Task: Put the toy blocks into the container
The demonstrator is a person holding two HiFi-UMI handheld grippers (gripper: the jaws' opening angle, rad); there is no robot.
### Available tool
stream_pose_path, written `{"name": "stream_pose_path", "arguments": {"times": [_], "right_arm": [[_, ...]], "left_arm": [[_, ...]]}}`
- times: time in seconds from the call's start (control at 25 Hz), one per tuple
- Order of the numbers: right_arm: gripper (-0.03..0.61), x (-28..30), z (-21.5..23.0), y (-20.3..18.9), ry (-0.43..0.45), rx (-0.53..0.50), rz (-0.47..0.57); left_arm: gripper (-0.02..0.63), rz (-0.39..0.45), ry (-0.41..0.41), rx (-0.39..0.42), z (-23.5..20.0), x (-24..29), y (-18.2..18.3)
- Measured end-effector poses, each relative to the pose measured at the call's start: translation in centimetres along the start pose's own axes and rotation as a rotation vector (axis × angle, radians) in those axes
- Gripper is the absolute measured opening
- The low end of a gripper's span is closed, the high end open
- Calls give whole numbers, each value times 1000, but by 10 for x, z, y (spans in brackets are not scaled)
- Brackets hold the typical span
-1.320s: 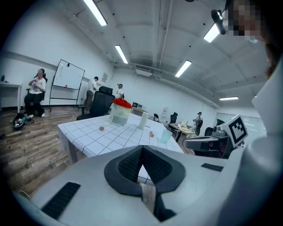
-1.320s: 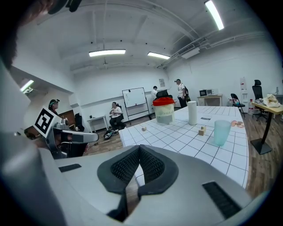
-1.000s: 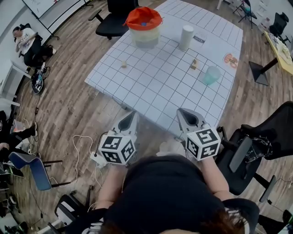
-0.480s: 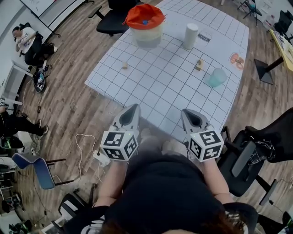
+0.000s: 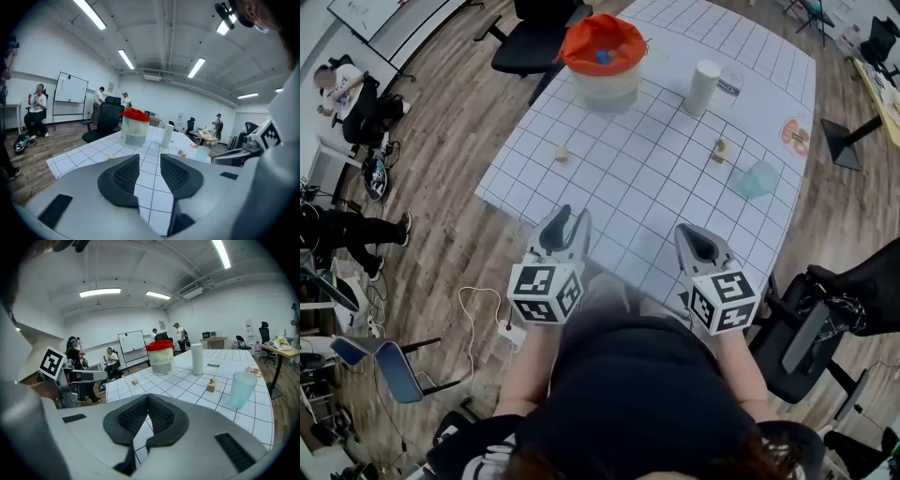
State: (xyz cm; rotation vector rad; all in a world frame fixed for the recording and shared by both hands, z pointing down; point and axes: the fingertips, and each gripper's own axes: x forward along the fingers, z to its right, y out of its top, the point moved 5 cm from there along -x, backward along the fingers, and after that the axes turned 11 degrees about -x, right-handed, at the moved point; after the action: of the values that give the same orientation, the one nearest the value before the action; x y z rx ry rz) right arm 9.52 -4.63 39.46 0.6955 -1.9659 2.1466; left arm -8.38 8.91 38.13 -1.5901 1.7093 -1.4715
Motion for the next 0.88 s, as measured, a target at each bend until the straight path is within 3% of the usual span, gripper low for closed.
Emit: {"name": "stream_pose_path", "arguments": {"times": [0.16,0.48,0.88], "right_arm": [[15,19,7,8,-38,24,-12],[15,65,18,17,-97,56,-62],[15,107,26,10,-122,76,-171]], "left_arm": [[209,-2,22,3,-26,24,15],[212,-76,31,41,-78,82,33],[212,-220,83,35,-135,147,22]]}}
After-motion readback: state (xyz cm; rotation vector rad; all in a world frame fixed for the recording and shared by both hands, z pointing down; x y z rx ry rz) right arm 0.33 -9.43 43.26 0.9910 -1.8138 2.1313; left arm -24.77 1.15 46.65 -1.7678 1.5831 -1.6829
